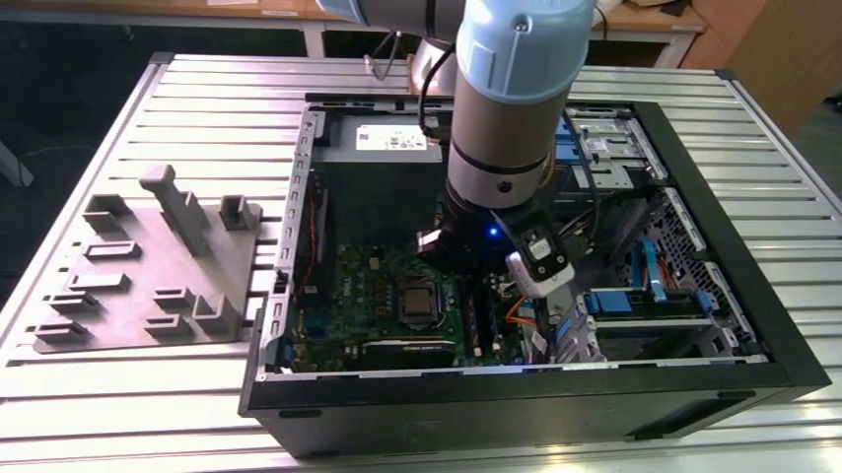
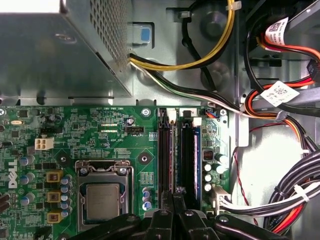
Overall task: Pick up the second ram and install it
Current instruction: 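Insert the second ram into the second slot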
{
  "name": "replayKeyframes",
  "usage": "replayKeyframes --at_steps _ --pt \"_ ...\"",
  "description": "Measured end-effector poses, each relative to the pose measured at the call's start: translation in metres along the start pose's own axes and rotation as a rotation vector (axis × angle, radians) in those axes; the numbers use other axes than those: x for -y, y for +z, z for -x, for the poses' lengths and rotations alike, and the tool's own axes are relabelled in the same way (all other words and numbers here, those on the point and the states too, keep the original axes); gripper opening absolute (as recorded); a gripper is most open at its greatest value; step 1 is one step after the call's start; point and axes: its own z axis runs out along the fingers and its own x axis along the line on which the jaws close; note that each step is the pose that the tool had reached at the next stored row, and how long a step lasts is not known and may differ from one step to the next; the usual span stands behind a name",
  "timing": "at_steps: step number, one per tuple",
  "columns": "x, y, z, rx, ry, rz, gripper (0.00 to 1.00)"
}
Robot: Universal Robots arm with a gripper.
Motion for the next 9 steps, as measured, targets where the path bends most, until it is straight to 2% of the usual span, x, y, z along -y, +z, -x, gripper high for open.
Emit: replayKeyframes --at_steps 8,9 --pt "0.0000 0.0004 -0.0001 -0.0001 0.000 0.0004 0.13" --pt "0.0000 0.0004 -0.0001 0.0000 0.000 0.0006 0.18"
